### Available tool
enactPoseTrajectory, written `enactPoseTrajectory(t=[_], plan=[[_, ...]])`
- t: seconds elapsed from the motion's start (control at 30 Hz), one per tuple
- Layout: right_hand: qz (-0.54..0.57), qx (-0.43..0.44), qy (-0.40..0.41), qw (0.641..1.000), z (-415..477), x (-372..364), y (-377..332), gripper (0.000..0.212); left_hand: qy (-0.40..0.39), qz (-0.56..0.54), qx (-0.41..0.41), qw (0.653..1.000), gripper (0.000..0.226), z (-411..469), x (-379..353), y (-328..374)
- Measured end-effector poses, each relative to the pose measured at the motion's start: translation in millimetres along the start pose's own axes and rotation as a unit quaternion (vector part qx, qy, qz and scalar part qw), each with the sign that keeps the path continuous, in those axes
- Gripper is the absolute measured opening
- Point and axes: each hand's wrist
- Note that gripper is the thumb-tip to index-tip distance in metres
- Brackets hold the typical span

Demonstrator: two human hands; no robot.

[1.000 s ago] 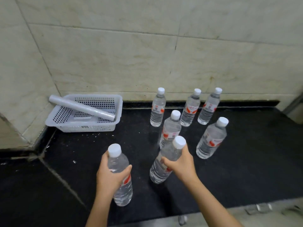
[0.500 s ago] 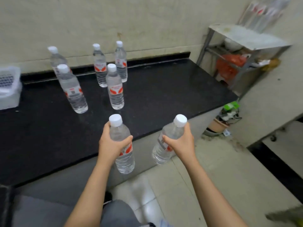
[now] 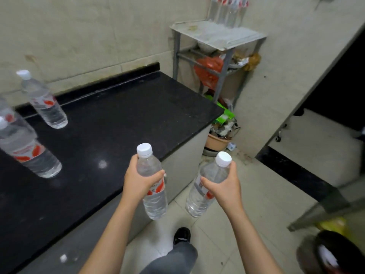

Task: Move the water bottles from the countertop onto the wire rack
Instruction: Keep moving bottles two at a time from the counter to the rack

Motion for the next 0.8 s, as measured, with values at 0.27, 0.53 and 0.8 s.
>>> enactPoseTrajectory(t=[0.27,0.53,0.8], plan=[[-0.072,-0.015,0.051,0.996,120.6,52.1,0.5,0.081,-0.091,-0.027,0.000,0.995,0.043,100.0,-119.8,53.6],[-0.079,-0.044,0.111,0.990,191.1,102.9,11.6,0.081,-0.146,-0.014,-0.003,0.989,0.040,156.1,-207.1,92.1],[-0.054,-0.048,0.098,0.993,277.8,162.3,36.1,0.081,-0.136,0.014,-0.037,0.990,0.040,200.4,-303.4,130.3]])
Point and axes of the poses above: each hand's wrist, its own z-axis towards the middle knuckle, its own x-axis out of the back of the hand, y = z × x, and after that the axes turned 8 degrees about z, right-handed
